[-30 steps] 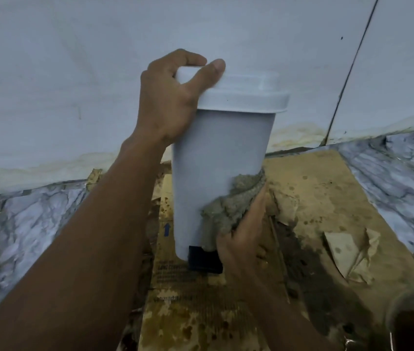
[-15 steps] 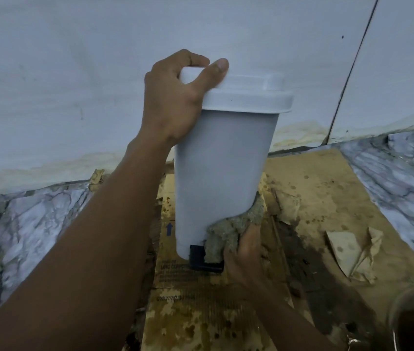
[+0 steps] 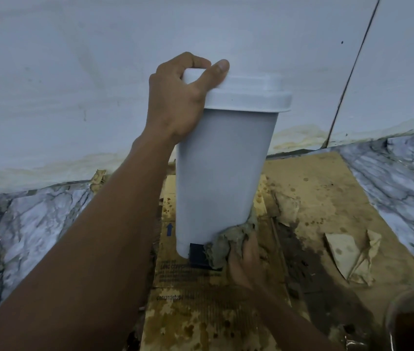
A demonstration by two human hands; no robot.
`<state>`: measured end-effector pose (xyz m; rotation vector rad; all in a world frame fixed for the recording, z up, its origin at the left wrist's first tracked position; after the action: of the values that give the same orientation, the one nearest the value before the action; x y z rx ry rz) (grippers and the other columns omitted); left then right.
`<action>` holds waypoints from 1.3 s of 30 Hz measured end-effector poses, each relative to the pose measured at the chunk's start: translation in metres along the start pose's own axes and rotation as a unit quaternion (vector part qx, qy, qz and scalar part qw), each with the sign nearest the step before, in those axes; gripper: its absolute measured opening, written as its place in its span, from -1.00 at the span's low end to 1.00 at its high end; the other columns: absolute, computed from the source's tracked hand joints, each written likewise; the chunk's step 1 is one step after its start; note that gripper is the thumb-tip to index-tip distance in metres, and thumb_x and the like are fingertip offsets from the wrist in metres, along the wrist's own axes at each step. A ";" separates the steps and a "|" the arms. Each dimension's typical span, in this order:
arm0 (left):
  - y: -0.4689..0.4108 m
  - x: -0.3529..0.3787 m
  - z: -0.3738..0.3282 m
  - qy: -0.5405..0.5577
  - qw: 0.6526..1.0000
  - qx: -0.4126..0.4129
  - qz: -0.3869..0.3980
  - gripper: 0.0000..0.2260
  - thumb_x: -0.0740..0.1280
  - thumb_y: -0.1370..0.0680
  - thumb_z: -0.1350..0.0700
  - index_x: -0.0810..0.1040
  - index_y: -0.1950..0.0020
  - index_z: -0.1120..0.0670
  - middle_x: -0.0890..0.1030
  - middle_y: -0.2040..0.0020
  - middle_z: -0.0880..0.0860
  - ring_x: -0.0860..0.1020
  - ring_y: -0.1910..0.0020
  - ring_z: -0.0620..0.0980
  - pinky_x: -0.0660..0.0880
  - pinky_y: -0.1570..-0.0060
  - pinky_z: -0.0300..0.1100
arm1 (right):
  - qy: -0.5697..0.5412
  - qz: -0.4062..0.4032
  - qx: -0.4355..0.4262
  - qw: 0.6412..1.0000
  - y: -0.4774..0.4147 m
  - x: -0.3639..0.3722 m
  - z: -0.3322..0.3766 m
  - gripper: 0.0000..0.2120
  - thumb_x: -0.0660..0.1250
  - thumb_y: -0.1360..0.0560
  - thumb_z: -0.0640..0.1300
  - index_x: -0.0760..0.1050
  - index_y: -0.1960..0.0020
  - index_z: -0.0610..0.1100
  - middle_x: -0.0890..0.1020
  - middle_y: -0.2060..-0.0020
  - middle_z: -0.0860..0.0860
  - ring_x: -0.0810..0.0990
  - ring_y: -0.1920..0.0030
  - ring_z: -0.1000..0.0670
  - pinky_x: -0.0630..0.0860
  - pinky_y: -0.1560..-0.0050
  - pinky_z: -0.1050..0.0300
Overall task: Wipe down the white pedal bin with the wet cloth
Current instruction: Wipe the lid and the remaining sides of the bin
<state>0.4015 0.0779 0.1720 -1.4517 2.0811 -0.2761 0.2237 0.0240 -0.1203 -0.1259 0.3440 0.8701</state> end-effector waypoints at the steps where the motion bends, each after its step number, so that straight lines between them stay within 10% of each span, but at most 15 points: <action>1: -0.001 0.001 0.000 0.000 1.000 -0.003 0.000 -0.66 0.42 -0.47 -0.24 0.69 0.01 0.02 0.69 0.00 -0.14 0.61 0.02 -0.26 0.43 0.09 -0.45 | -0.023 -0.008 -0.019 1.000 -0.005 -0.007 0.009 -0.73 0.15 -0.62 -0.05 0.38 -0.32 0.08 0.57 -0.18 0.03 0.54 -0.20 0.13 0.46 -0.34 0.08; 5: -0.003 0.001 0.001 0.003 1.000 -0.007 -0.011 -0.65 0.43 -0.46 -0.24 0.69 0.01 0.02 0.69 0.00 -0.14 0.62 0.03 -0.26 0.45 0.10 -0.44 | -0.060 -0.024 -0.068 0.996 -0.024 -0.033 0.057 -0.52 0.44 -0.46 0.08 0.41 -0.20 -0.20 0.55 -0.10 -0.13 0.56 -0.13 -0.09 0.56 -0.21 -0.16; 9: -0.004 0.004 0.000 -0.001 1.000 -0.006 -0.011 -0.62 0.42 -0.43 -0.28 0.69 0.02 0.01 0.69 0.00 -0.14 0.62 0.02 -0.24 0.48 0.06 -0.40 | -0.111 -0.033 -0.124 0.985 -0.032 -0.044 0.093 0.04 0.58 -0.37 0.12 0.01 -0.62 0.04 0.36 -0.42 0.28 0.41 -0.36 0.34 0.49 -0.21 0.40; 13: -0.003 0.004 0.000 -0.010 1.000 -0.008 -0.018 -0.61 0.41 -0.44 -0.30 0.69 -0.01 -0.01 0.69 -0.01 -0.16 0.61 0.01 -0.25 0.46 0.08 -0.42 | -0.140 -0.123 -0.155 0.970 -0.042 -0.047 0.116 0.18 0.52 -0.34 0.30 -0.17 -0.65 0.04 0.37 -0.51 0.07 0.43 -0.41 0.21 0.43 -0.24 0.41; 20: -0.001 0.000 0.002 -0.015 1.000 0.000 -0.022 -0.62 0.41 -0.45 -0.29 0.68 -0.02 -0.01 0.68 -0.01 -0.16 0.60 0.01 -0.27 0.42 0.11 -0.46 | -0.138 -0.217 -0.304 0.917 -0.048 -0.059 0.163 -0.02 0.24 -0.56 0.30 -0.18 -0.63 -0.26 0.16 -0.61 -0.16 0.22 -0.59 -0.08 0.36 -0.49 -0.10; 24: 0.002 0.001 0.002 -0.011 1.000 -0.007 -0.018 -0.62 0.41 -0.45 -0.28 0.68 -0.03 -0.01 0.68 -0.02 -0.15 0.60 0.00 -0.25 0.42 0.10 -0.45 | -0.172 -0.275 -0.186 0.927 -0.065 -0.066 0.161 -0.23 0.06 -0.62 0.30 0.03 -0.64 -0.17 0.30 -0.57 -0.07 0.30 -0.55 -0.03 0.31 -0.50 0.11; 26: 0.003 0.001 0.000 -0.009 1.000 -0.005 -0.018 -0.62 0.41 -0.45 -0.29 0.68 -0.03 -0.01 0.68 -0.02 -0.15 0.61 -0.01 -0.23 0.45 0.06 -0.39 | -0.200 -0.280 -0.092 0.935 -0.072 -0.068 0.151 -0.28 -0.02 -0.59 0.39 0.44 -0.39 -0.16 0.55 -0.38 -0.15 0.50 -0.40 -0.09 0.44 -0.41 -0.06; 29: 0.008 0.002 -0.001 -0.012 1.000 0.005 -0.016 -0.63 0.42 -0.46 -0.27 0.67 -0.04 0.00 0.68 -0.03 -0.13 0.61 -0.01 -0.22 0.48 0.04 -0.34 | -0.217 -0.278 -0.054 0.934 -0.069 -0.073 0.148 -0.36 0.00 -0.66 0.29 0.52 0.17 -0.21 0.64 0.25 -0.16 0.63 0.21 -0.07 0.61 0.12 -0.15; 39: 0.034 -0.008 -0.002 -0.019 0.999 0.042 -0.015 -0.59 0.37 -0.48 -0.25 0.63 -0.16 0.00 0.63 -0.12 -0.18 0.53 -0.06 -0.37 0.38 0.03 -0.51 | -0.407 -0.301 -0.037 0.862 -0.072 -0.105 0.192 -0.55 0.05 -0.73 0.04 0.65 -0.16 -0.18 0.70 0.01 0.06 0.67 -0.11 0.01 0.60 -0.16 0.11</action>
<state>0.3756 0.0978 0.1603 -1.4296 1.9942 -0.3406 0.2634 -0.0505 0.0941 0.0720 -0.5137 0.2505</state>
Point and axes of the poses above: each hand's wrist, its own y-axis away from the middle knuckle, its own x-axis out of the palm, z = x × y, the point moved 5 cm from there along -y, towards the middle knuckle
